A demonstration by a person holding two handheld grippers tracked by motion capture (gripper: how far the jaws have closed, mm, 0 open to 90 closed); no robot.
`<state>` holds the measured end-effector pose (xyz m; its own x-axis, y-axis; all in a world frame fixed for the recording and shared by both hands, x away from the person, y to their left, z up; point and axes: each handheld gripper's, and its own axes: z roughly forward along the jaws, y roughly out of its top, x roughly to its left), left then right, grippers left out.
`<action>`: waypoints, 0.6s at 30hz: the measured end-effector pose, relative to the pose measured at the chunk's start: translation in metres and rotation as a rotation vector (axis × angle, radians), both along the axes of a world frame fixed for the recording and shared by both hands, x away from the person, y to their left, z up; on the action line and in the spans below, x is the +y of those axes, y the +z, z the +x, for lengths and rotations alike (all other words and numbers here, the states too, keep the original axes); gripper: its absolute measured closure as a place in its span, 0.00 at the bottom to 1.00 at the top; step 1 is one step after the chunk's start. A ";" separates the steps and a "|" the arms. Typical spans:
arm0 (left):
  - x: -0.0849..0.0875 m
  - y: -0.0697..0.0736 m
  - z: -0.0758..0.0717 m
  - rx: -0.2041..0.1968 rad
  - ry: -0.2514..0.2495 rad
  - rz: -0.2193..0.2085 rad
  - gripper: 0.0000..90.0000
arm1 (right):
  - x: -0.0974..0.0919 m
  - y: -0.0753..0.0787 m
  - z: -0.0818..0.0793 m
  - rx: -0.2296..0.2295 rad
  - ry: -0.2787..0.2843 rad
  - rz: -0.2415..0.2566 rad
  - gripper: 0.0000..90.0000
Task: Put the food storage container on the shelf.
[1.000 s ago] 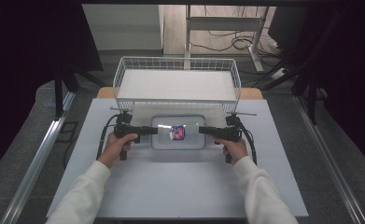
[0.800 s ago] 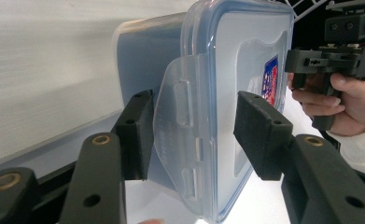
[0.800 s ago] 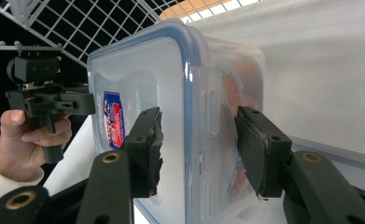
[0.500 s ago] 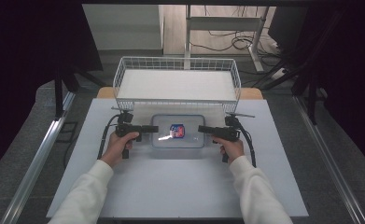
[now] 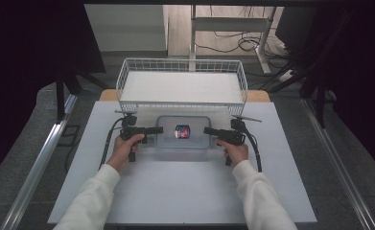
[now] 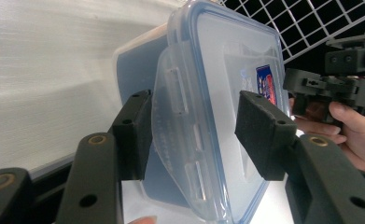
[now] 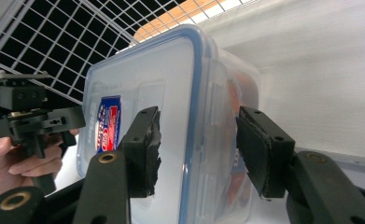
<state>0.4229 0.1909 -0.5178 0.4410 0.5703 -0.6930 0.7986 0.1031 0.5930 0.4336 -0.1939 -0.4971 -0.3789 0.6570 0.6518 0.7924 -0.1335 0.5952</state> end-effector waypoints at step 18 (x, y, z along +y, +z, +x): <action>-0.003 0.032 -0.053 -0.165 -0.003 0.202 0.37 | -0.008 0.029 -0.044 -0.204 0.010 -0.213 0.40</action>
<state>0.3702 0.1879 -0.4862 0.5409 0.6884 -0.4833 0.6891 -0.0333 0.7239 0.3898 -0.2021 -0.4678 -0.4952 0.7662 0.4095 0.6538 0.0184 0.7564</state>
